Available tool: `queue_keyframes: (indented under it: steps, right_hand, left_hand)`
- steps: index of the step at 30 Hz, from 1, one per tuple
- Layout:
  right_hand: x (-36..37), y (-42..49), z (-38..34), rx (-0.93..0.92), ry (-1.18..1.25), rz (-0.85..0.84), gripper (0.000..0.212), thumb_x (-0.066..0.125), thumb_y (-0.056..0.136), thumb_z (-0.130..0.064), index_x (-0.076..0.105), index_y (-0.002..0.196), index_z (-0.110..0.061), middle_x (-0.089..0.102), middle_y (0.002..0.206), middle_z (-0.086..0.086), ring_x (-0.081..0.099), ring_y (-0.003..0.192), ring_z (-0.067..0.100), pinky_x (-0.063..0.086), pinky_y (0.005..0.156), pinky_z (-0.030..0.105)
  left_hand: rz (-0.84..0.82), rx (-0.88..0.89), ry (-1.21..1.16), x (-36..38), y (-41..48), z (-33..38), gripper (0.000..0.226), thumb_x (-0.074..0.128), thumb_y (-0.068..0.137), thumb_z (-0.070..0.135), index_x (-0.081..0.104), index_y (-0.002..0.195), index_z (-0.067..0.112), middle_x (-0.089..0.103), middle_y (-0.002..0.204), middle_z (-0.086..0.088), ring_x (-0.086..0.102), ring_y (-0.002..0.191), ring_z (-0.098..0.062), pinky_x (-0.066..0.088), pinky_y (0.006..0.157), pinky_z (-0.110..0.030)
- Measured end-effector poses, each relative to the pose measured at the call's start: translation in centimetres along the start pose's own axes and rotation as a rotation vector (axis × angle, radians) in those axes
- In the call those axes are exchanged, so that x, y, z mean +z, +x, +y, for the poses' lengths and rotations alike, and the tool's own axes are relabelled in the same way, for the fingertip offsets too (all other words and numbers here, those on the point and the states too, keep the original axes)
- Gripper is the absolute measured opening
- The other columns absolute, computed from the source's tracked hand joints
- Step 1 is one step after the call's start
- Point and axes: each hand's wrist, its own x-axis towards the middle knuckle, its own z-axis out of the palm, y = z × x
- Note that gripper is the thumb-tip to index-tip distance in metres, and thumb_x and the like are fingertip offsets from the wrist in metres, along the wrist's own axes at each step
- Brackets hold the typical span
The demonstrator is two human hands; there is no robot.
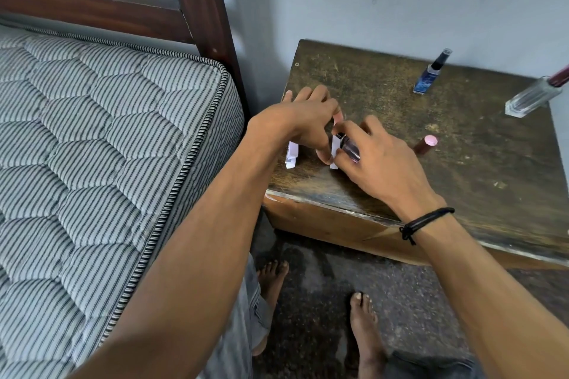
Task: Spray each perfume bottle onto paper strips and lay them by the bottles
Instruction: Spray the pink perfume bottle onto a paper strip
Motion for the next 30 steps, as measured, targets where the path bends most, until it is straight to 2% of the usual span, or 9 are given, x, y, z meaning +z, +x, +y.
queue_keyframes:
  steps: [4, 8, 13, 20, 24, 27, 30]
  right_hand:
    - [-0.11, 0.01, -0.02, -0.002, -0.006, -0.009, 0.042, 0.057, 0.1, -0.045, 0.05, 0.136, -0.025, 0.041, 0.103, 0.004, 0.044, 0.067, 0.025, 0.037, 0.053, 0.035]
    - [-0.17, 0.06, -0.03, -0.007, -0.008, -0.014, 0.042, 0.056, 0.101, -0.048, 0.051, 0.135, -0.024, 0.041, 0.103, 0.004, 0.044, 0.065, 0.027, 0.038, 0.053, 0.035]
    - [-0.13, 0.16, 0.01, -0.007, 0.001, -0.024, 0.043, 0.054, 0.1, -0.05, 0.051, 0.134, -0.024, 0.04, 0.103, 0.004, 0.046, 0.066, 0.029, 0.041, 0.053, 0.037]
    - [0.01, 0.45, 0.16, -0.003, 0.0, -0.036, 0.041, 0.056, 0.101, -0.05, 0.05, 0.133, -0.026, 0.037, 0.103, -0.001, 0.047, 0.067, 0.029, 0.038, 0.054, 0.036]
    - [0.12, 0.48, 0.13, -0.004, 0.01, -0.031, 0.04, 0.056, 0.101, -0.051, 0.05, 0.132, -0.026, 0.038, 0.102, -0.001, 0.05, 0.068, 0.03, 0.038, 0.054, 0.036]
    - [0.09, 0.45, 0.23, 0.001, 0.032, -0.014, 0.041, 0.058, 0.101, -0.051, 0.049, 0.132, -0.026, 0.043, 0.103, 0.0, 0.056, 0.07, 0.032, 0.043, 0.054, 0.038]
    - [-0.19, 0.52, 0.5, 0.018, 0.09, -0.033, 0.043, 0.057, 0.1, -0.048, 0.048, 0.136, -0.027, 0.047, 0.109, 0.002, 0.06, 0.076, 0.036, 0.051, 0.06, 0.044]
  left_hand:
    - [0.001, 0.002, -0.027, -0.01, 0.05, -0.1, 0.077, 0.087, 0.064, 0.046, 0.047, 0.129, 0.035, 0.026, 0.121, 0.008, 0.025, 0.132, -0.02, 0.016, 0.121, -0.049]
    - [-0.001, 0.003, -0.027, 0.04, 0.09, -0.09, 0.077, 0.087, 0.064, 0.047, 0.047, 0.13, 0.034, 0.025, 0.119, 0.008, 0.026, 0.132, -0.02, 0.017, 0.12, -0.049]
    - [-0.009, 0.001, -0.014, -0.01, 0.1, -0.08, 0.079, 0.086, 0.065, 0.047, 0.046, 0.132, 0.034, 0.028, 0.127, 0.005, 0.025, 0.133, -0.022, 0.018, 0.12, -0.05]
    - [-0.002, 0.001, -0.022, 0.02, 0.16, -0.12, 0.08, 0.087, 0.064, 0.047, 0.046, 0.132, 0.035, 0.024, 0.12, 0.009, 0.026, 0.132, -0.021, 0.021, 0.119, -0.049]
    - [0.003, 0.0, -0.019, -0.02, 0.12, -0.08, 0.079, 0.087, 0.064, 0.048, 0.046, 0.131, 0.034, 0.027, 0.126, 0.007, 0.025, 0.132, -0.021, 0.021, 0.118, -0.046]
    - [0.001, -0.002, -0.019, -0.1, -0.04, 0.06, 0.078, 0.087, 0.065, 0.048, 0.046, 0.131, 0.033, 0.029, 0.132, 0.004, 0.025, 0.133, -0.021, 0.02, 0.119, -0.048]
    - [-0.007, -0.008, -0.012, -0.09, -0.11, 0.1, 0.08, 0.087, 0.065, 0.05, 0.046, 0.132, 0.034, 0.029, 0.138, 0.003, 0.024, 0.135, -0.022, 0.019, 0.12, -0.049]
